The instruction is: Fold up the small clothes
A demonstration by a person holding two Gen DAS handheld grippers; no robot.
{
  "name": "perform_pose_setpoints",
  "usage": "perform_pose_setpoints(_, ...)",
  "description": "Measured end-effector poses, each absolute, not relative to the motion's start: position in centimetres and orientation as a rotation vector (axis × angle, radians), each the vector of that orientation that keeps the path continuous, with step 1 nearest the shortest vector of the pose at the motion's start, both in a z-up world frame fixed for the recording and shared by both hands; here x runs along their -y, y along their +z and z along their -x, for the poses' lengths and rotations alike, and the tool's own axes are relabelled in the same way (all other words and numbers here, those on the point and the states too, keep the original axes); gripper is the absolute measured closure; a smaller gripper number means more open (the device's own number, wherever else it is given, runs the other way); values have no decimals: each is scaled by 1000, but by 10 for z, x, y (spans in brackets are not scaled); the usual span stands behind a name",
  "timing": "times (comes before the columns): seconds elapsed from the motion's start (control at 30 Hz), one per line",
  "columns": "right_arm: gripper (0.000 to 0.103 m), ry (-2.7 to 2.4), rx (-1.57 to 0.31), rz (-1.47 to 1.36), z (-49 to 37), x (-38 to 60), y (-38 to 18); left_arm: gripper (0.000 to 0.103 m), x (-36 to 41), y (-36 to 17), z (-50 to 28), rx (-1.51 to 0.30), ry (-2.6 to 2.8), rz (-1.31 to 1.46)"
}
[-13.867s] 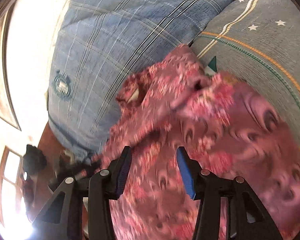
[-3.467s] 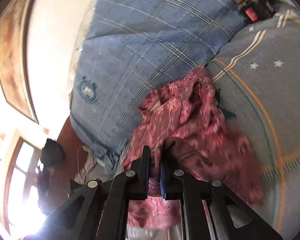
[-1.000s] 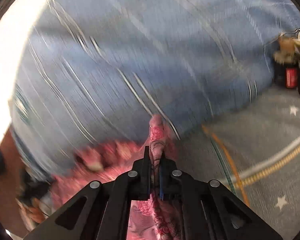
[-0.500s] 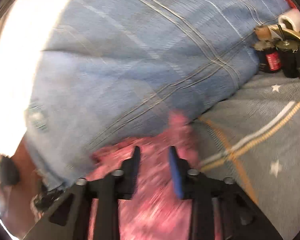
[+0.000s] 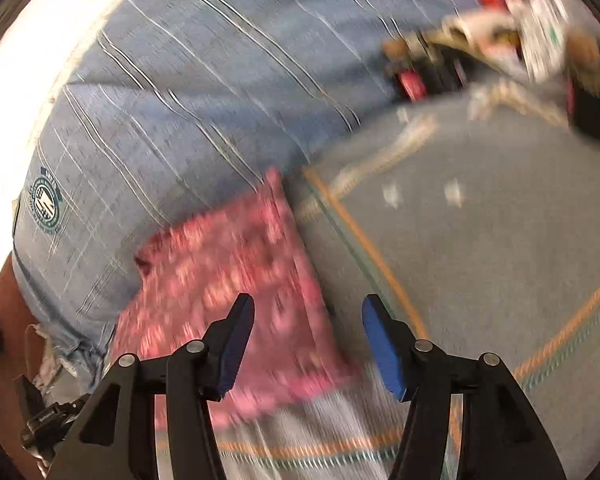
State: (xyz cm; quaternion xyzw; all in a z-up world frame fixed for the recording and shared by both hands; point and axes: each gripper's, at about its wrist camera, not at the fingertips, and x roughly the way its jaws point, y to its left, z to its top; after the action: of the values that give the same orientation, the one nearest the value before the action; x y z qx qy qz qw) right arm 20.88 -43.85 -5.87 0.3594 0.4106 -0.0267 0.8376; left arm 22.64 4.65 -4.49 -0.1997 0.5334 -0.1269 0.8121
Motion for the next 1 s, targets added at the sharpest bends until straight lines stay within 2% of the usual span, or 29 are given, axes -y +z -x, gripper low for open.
perform_pose_setpoints(0.03, 73, -33, -878, -736, -209, 431, -62, 52, -39, -59, -227, -1180, -260, 422)
perform_pose_setpoints(0.07, 91, -13, -872, -708, -209, 429, -59, 53, -37, -68, -228, -1215, -251, 429)
perform_pose_setpoints(0.2, 93, -30, -695, -775, -190, 437, -35, 53, -45, -63, -218, -1191, -235, 482)
perform_pose_setpoints(0.3, 95, -120, -843, -731, -196, 448, -63, 53, -50, -65, -220, -1201, -236, 523)
perform_pose_setpoints(0.33, 97, -108, -816, -757, -191, 449, -66, 53, -52, -64, -220, -1211, -234, 536)
perform_pose_setpoints(0.43, 84, -168, -797, -801, -174, 456, -55, 53, -54, -51, -214, -1185, -274, 567)
perform_pose_setpoints(0.5, 83, -159, -729, -807, -162, 449, -36, 52, -48, -36, -210, -1148, -278, 540)
perform_pose_setpoints(0.63, 71, -83, -672, -710, -173, 419, -7, 48, -22, -17, -215, -1079, -155, 361)
perform_pose_setpoints(0.8, 68, 2, -696, -560, -204, 367, 2, 47, -7, -22, -229, -1087, -108, 301)
perform_pose_setpoints(0.83, 67, -1, -698, -531, -210, 360, 2, 45, -7, -24, -231, -1089, -101, 294)
perform_pose_setpoints(0.9, 58, -9, -705, -516, -222, 355, -8, 37, -5, -29, -238, -1091, -75, 271)
perform_pose_setpoints(0.97, 44, -8, -726, -528, -231, 356, -20, 30, -3, -35, -245, -1084, -32, 236)
perform_pose_setpoints(1.0, 41, -16, -760, -526, -236, 356, -30, 23, -2, -41, -249, -1087, 0, 204)
